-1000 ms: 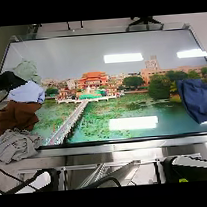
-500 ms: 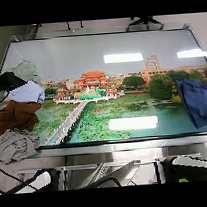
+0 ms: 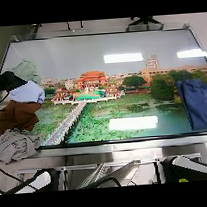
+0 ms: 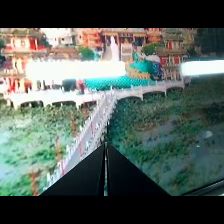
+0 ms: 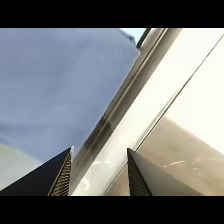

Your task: Fold the shirts.

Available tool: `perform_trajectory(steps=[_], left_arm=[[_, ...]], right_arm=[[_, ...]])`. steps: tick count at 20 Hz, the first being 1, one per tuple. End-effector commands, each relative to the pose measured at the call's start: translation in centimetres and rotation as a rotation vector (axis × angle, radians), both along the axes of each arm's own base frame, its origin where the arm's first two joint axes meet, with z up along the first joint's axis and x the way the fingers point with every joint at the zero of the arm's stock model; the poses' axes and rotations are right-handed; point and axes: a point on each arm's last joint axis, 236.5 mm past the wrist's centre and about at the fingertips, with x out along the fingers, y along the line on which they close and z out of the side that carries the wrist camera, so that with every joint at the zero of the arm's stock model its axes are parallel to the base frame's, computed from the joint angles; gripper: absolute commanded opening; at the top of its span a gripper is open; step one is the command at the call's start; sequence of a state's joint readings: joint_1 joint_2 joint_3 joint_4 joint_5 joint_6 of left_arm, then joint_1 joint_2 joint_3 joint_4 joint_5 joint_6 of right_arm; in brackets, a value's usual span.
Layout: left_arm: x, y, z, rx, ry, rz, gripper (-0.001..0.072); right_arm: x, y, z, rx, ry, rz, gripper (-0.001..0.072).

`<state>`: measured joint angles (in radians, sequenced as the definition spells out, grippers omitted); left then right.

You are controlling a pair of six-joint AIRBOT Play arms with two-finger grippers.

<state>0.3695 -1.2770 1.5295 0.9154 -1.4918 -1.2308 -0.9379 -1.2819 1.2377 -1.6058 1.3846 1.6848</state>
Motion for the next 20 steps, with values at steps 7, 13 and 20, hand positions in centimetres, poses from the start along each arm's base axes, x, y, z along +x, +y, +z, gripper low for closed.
perform_trajectory(steps=[7,13,20], left_arm=[[-2.8,-1.1,-0.8,-0.014,0.068,-0.049,0.0011],[-13.5,-6.8,-6.9,-0.087,0.171,-0.064,0.0012],[-20.3,-10.9,-13.4,-0.11,0.248,-0.112,0.0012]], right_arm=[[8.5,12.8,7.7,0.106,-0.407,0.27,0.002],[2.8,29.8,1.2,0.343,-0.47,0.593,0.0023],[-0.3,34.2,-2.2,0.388,-0.455,0.708,0.0022]])
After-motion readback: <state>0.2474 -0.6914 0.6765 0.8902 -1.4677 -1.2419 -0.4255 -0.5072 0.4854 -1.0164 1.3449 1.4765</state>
